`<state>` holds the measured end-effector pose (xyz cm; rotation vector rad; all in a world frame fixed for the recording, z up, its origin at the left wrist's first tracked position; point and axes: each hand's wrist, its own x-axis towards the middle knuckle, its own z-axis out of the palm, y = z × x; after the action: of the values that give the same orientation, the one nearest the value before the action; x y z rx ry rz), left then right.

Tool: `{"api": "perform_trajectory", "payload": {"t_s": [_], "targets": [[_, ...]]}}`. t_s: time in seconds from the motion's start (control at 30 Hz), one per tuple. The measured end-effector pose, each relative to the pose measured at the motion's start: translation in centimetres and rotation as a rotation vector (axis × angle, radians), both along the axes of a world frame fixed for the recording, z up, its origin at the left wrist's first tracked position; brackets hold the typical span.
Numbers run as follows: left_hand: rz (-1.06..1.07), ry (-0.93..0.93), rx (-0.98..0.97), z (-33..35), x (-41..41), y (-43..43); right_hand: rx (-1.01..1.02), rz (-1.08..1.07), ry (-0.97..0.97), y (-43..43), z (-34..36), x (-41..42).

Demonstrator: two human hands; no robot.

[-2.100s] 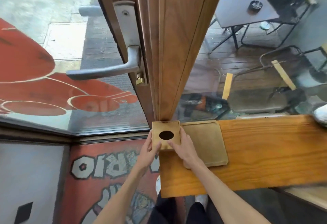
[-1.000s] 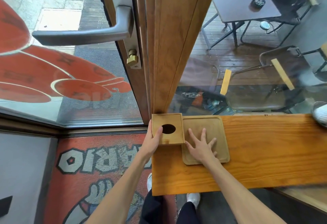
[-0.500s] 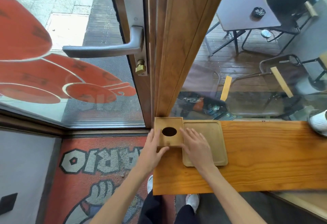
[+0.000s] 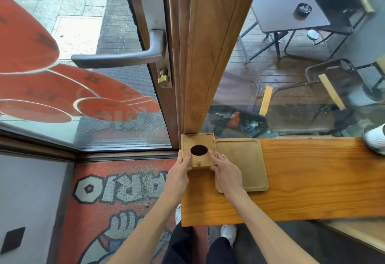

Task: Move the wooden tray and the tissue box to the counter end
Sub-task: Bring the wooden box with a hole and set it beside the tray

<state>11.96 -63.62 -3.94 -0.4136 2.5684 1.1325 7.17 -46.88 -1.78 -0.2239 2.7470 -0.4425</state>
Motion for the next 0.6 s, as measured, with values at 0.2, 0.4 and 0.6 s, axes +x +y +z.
{"api": "perform_trajectory", "payload": {"t_s": [0.2, 0.4, 0.6], "targets": [[0.014, -0.023, -0.023, 0.36, 0.06, 0.30, 0.001, -0.008, 0.012, -0.34, -0.15, 0.20], [-0.045, -0.037, -0.057, 0.48, -0.21, -0.25, 0.039, 0.016, 0.061, -0.06, -0.31, 0.77], [-0.046, -0.021, -0.059, 0.60, -0.17, -0.20, 0.010, -0.035, 0.027, -0.23, -0.25, 0.85]]}}
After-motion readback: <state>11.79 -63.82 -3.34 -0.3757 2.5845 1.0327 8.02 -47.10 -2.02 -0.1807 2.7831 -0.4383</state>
